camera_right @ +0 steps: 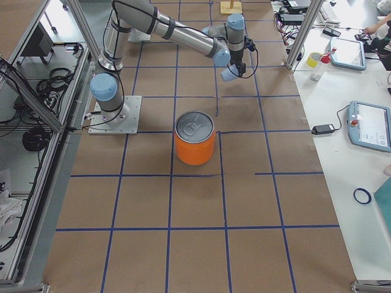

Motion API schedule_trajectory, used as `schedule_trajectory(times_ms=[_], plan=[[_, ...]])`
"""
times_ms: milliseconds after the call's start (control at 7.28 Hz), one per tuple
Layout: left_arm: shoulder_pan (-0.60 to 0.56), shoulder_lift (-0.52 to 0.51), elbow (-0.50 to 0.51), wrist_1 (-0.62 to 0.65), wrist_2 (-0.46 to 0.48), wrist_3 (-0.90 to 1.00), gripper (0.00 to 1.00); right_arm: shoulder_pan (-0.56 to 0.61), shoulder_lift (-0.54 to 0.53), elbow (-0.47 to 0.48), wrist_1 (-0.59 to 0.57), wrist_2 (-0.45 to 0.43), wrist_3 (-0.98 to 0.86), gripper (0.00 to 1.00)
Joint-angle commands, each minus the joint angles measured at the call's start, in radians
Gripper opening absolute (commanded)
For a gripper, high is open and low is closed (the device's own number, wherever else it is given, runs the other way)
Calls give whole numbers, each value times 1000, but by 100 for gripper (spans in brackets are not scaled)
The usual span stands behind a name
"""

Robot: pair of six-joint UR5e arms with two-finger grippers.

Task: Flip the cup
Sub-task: 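Carry the cup toward the table centre, tilting it with the right gripper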

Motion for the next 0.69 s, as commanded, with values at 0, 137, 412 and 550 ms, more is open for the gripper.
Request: schedule_trajectory(times_ms=[0,137,412,550], plan=[[72,1,6,-6,3,67,100,170,19,-1,-14,-6,-47,0],[78,2,6,-4,1,105,100,224,24,-1,-16,-6,-105,0],[77,2,3,-6,1,105,100,270,44,-1,-52,-1,-311,0],[78,4,1,-6,1,105,100,270,59,-1,-57,2,-489,0]])
